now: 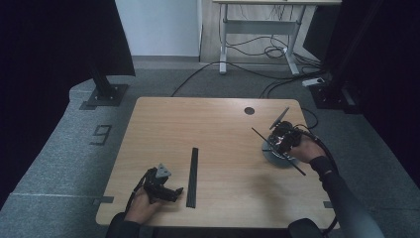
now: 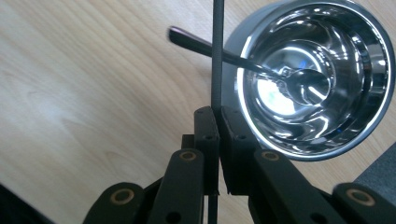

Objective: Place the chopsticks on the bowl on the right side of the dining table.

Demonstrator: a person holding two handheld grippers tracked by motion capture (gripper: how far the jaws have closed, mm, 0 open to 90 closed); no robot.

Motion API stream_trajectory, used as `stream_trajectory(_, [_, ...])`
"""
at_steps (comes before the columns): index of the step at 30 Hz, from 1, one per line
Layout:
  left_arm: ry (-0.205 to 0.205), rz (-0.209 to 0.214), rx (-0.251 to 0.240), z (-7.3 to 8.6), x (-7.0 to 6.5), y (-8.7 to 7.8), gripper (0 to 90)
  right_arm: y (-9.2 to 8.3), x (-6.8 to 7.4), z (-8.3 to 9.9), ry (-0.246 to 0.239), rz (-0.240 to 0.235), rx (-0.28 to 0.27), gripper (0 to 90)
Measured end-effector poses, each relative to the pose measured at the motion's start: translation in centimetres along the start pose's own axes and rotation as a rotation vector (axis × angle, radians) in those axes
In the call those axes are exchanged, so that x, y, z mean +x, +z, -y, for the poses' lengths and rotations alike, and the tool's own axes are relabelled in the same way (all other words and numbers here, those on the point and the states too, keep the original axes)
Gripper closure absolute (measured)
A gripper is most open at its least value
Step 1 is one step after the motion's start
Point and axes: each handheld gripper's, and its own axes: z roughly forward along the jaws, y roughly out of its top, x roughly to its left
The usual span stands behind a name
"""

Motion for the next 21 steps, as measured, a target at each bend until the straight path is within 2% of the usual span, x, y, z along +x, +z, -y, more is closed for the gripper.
stream_trajectory(14, [0.0,0.0,0.003,0.0,0.0,0.0,0.0,3.0,-2.2,-0.4,0.04,0.003,0.005,85.9])
stream_trajectory(21, [-0.001,0.0,0.001,0.0,0.0,0.0,0.0,4.2,-2.7,-0.6,0.054,0.008,-0.002,85.9])
